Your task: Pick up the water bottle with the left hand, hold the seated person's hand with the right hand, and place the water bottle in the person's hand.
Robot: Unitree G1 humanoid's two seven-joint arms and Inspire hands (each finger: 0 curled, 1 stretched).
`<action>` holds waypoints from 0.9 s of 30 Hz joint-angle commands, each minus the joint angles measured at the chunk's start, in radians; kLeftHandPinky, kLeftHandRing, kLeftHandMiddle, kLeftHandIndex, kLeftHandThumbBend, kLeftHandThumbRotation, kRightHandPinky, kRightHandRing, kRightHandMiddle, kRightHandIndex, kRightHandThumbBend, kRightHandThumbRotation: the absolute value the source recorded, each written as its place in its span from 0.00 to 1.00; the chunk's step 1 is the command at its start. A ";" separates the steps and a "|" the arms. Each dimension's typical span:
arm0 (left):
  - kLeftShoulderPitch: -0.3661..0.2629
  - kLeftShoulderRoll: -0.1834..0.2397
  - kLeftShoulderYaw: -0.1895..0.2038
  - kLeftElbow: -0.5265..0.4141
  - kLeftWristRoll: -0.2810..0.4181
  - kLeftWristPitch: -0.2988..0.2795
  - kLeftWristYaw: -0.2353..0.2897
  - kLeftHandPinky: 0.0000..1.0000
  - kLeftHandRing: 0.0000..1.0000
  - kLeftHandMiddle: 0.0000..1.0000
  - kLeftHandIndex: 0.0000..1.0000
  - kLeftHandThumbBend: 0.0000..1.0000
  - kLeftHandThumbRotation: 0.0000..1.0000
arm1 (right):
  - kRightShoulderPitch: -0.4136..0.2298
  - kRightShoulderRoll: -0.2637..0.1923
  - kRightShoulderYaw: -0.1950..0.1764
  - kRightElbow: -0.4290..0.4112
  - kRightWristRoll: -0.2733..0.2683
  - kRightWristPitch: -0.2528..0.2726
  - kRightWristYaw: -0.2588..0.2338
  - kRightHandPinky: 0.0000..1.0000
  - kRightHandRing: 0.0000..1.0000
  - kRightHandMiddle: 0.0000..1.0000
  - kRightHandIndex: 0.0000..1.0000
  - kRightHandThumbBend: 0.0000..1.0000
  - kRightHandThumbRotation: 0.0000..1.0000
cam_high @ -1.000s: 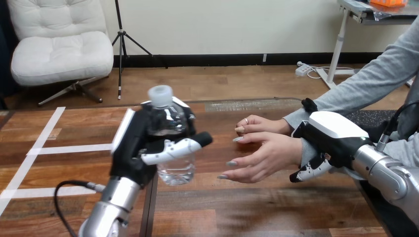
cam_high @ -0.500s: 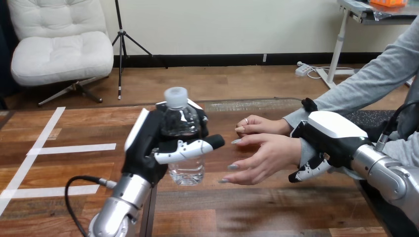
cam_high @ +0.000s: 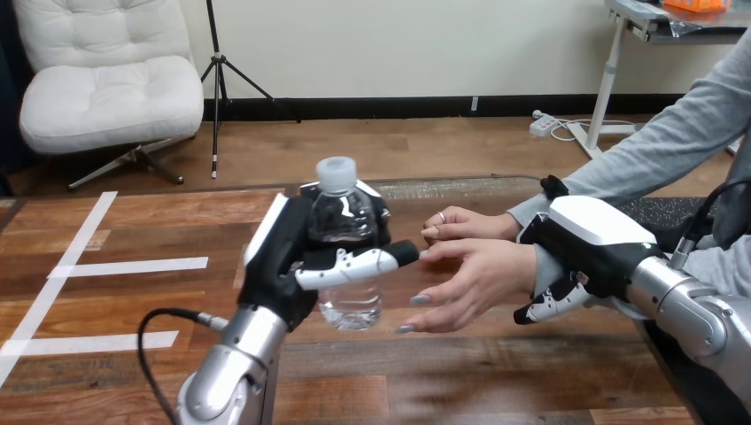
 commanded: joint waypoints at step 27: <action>-0.156 -0.087 -0.017 0.037 0.006 -0.015 0.031 0.25 0.31 0.35 0.37 0.80 0.00 | -0.011 0.032 -0.046 -0.074 0.048 0.008 -0.013 0.11 0.15 0.20 0.21 0.74 0.00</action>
